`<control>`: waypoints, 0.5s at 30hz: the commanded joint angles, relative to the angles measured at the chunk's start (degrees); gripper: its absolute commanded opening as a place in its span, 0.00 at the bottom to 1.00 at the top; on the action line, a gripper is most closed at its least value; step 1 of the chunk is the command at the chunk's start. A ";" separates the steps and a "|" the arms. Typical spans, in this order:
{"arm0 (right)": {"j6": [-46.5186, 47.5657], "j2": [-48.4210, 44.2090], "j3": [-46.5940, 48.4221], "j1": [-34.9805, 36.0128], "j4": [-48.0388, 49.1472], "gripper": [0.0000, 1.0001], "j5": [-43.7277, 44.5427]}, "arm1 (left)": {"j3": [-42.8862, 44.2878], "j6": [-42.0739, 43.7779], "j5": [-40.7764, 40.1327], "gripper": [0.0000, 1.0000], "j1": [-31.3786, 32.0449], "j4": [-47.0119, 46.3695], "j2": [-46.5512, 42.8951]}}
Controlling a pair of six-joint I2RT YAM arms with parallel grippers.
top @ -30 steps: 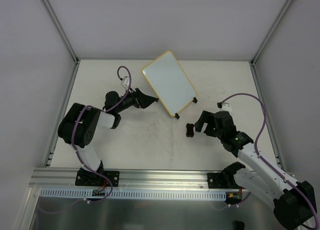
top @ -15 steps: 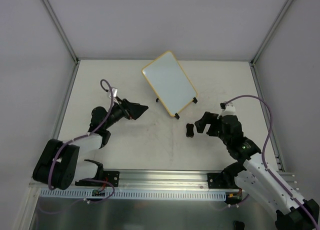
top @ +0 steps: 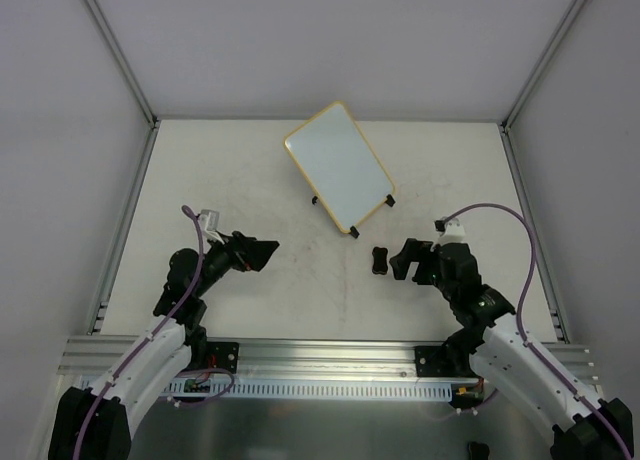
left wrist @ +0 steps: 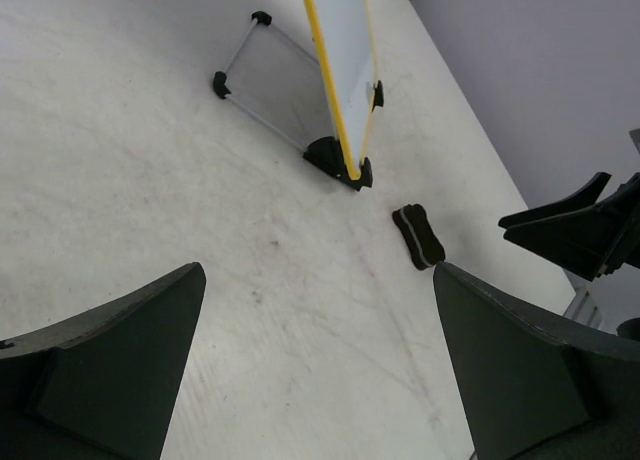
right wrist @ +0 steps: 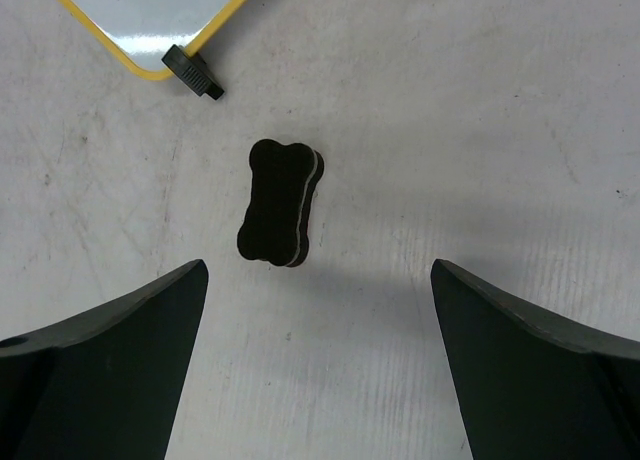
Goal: Erase the whiteboard
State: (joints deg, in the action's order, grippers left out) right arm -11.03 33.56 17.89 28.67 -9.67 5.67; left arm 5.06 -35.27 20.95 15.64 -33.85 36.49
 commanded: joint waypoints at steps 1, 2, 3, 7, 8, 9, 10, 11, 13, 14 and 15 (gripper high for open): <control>1.71 -1.13 -1.01 -0.28 4.83 0.99 -0.14 | -1.36 3.36 -3.98 0.99 -0.35 5.63 -3.70; 1.71 -1.30 -1.19 -0.28 5.10 0.99 -0.22 | -1.54 3.54 -4.33 0.99 -0.43 6.07 -4.32; 1.97 -1.31 -1.19 -0.28 5.10 0.99 -0.40 | -1.54 3.62 -4.86 0.99 -0.35 6.51 -4.32; 2.06 -1.39 -1.28 -0.28 5.10 0.99 -0.13 | -1.11 3.63 -5.56 0.99 -0.35 6.42 -2.92; 2.06 -1.39 -1.28 -0.28 5.10 0.99 -0.13 | -0.93 3.63 -5.66 0.99 -0.43 6.42 -2.65; 2.06 -1.57 -1.28 -0.28 5.10 0.99 -0.13 | -0.84 3.63 -5.66 0.99 -0.35 6.42 -2.04; 2.06 -1.48 -1.37 -0.28 5.10 0.99 -0.13 | -0.58 3.63 -5.57 0.99 -0.35 6.42 -1.78; 2.06 -1.57 -1.37 -0.28 5.01 0.99 -0.13 | -0.49 3.71 -5.40 0.99 -0.35 6.34 -1.60; 2.06 -1.75 -1.45 -0.28 5.10 0.99 0.22 | -0.31 3.80 -5.13 0.99 -0.43 6.34 -1.33; 1.97 -1.66 -1.37 -0.28 5.01 0.99 0.30 | -0.31 3.80 -5.04 0.99 -0.43 6.34 -1.33; 1.97 -1.48 -1.37 -0.28 5.01 0.99 0.22 | -0.40 3.80 -5.13 0.99 -0.35 6.25 -1.42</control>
State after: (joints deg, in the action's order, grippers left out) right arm -9.98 32.56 16.36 28.67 -6.70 5.54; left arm 3.79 -33.10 16.16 15.64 -26.65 35.24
